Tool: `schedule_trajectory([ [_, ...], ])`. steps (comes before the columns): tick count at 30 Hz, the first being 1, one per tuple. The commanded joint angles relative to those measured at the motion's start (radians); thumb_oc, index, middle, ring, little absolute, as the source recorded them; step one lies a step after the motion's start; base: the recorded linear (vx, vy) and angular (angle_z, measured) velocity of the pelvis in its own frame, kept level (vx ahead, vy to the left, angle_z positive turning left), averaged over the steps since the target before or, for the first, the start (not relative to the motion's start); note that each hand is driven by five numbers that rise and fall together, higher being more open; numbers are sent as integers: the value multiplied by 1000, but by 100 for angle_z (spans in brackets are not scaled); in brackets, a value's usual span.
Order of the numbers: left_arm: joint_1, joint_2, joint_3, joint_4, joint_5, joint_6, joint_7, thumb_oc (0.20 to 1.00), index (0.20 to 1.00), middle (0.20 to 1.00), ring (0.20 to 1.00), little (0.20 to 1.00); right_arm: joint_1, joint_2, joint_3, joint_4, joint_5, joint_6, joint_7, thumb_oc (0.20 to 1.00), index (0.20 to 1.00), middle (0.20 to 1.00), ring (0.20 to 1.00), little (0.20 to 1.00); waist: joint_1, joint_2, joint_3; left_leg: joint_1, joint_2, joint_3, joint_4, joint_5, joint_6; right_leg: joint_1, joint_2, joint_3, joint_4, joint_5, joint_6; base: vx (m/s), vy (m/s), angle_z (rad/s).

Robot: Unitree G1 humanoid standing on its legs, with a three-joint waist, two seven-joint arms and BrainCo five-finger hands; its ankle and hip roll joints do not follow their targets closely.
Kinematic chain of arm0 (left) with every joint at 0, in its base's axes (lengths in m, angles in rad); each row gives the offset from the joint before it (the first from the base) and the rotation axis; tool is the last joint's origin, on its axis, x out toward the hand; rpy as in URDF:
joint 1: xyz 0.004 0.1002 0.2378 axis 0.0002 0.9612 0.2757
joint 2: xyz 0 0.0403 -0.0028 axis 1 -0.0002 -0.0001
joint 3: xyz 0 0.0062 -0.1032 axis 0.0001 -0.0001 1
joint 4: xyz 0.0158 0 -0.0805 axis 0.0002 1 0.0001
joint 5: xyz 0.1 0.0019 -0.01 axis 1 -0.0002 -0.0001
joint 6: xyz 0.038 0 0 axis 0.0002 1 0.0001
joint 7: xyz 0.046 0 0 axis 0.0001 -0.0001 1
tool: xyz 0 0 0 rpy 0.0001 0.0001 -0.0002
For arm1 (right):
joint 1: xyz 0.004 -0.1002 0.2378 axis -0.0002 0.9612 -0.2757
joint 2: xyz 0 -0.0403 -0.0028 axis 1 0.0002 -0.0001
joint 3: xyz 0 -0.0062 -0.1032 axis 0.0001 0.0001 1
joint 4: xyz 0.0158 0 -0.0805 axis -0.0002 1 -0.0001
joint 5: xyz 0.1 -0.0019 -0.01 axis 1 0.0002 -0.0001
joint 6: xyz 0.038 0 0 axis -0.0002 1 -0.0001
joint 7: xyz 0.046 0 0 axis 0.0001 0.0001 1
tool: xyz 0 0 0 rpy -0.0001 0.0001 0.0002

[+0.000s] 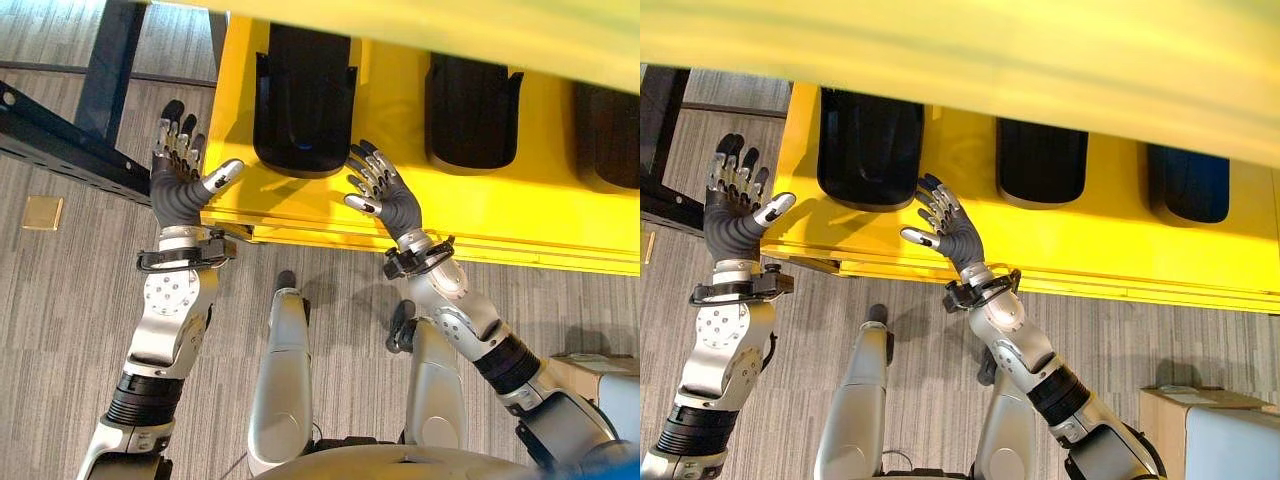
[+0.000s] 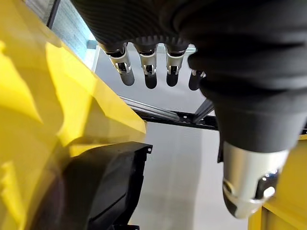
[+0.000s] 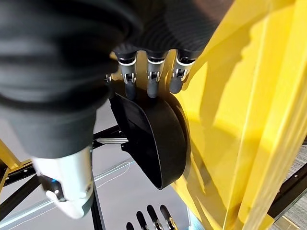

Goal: Move parts from the plastic box to the shelf.

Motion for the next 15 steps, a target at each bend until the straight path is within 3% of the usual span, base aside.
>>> schedule_trajectory([
  [1, -9, 34, -20, -105, 23, -69, 28, 1000, 1000, 1000, 1000, 1000, -16, 1, -55, -57, -33, -50, 0, 1000, 1000, 1000, 1000, 1000, 13, 21, -39, -14, 6, 63, -112, 99, 51, -16, -8, 58, 21, 19, -24, 0, 0, 0],
  [4, -6, 32, -18, -109, 28, -69, 29, 1000, 1000, 1000, 1000, 1000, 4, -10, -82, -84, -52, -60, -13, 1000, 1000, 1000, 1000, 1000, 6, 20, -41, -14, 9, 66, -111, 98, 51, -20, -6, 60, 23, 19, -24, 0, 0, 0],
  [8, 22, 31, 0, -142, 46, -74, 25, 1000, 1000, 1000, 1000, 1000, 108, -75, -188, -267, -133, -102, -20, 1000, 1000, 1000, 1000, 1000, -23, 11, -41, -14, 17, 67, -110, 96, 49, -28, 1, 65, 24, 19, -24, 0, 0, 0],
  [15, 96, 63, 30, -179, 91, -88, 2, 1000, 1000, 1000, 1000, 1000, 228, -141, -269, -431, -108, -148, 33, 1000, 1000, 1000, 1000, 1000, -42, 2, -43, 3, 28, 68, -111, 93, 42, -26, 8, 76, 31, 10, -25, -2, -7, -7],
])
